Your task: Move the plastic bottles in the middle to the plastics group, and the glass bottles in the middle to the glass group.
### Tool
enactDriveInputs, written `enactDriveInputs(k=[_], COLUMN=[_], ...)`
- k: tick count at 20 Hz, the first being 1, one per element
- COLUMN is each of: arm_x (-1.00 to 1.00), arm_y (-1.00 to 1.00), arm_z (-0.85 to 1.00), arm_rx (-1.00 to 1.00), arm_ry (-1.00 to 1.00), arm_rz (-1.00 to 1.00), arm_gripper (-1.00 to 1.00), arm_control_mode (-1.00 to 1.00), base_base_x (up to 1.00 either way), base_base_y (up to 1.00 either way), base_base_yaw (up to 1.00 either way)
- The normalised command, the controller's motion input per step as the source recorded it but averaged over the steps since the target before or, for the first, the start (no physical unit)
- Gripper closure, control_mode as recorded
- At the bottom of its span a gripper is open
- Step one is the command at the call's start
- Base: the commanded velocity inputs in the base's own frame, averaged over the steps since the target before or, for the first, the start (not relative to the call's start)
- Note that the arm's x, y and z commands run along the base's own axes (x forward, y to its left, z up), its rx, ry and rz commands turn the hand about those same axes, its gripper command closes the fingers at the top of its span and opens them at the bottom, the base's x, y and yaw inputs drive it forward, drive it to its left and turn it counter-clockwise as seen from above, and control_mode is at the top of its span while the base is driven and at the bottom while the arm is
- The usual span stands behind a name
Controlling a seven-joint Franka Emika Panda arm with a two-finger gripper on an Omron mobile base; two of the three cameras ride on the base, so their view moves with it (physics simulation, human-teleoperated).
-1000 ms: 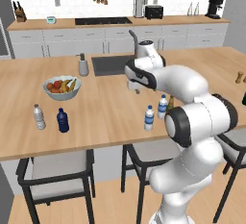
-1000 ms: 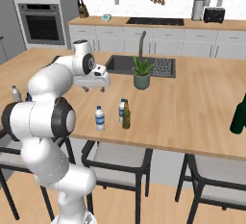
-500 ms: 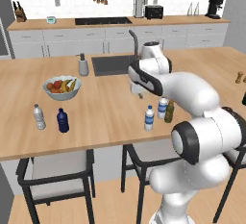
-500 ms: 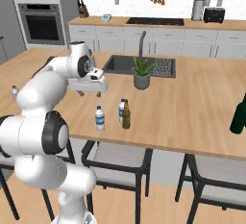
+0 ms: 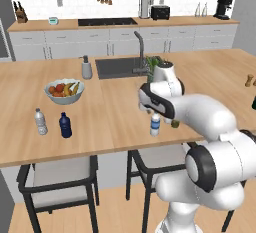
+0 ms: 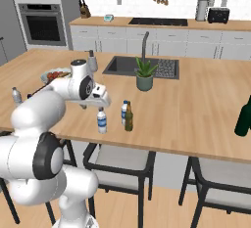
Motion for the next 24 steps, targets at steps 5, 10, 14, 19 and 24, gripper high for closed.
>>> enactDriveInputs(k=[5,10,14,19,24], arm_x=[0.24,0.48,0.35,0.11,-0.66], arm_y=[-0.05,0.00,0.00,-0.04,-0.01], arm_z=[-0.08,-0.07,0.00,-0.13,0.00], arm_rx=[0.07,0.00,-0.06,-0.02,0.00], arm_ry=[-0.04,0.00,0.00,0.00,-0.06], arm_rz=[0.00,0.00,0.00,0.00,0.00], arm_gripper=[-1.00,-1.00,-1.00,-1.00,-1.00], arm_control_mode=[-1.00,-1.00,-1.00,-1.00,-1.00], base_base_x=[0.00,0.00,0.00,0.00,0.00], base_base_y=[0.00,0.00,0.00,0.00,0.00], base_base_yaw=[0.00,0.00,0.00,0.00,0.00])
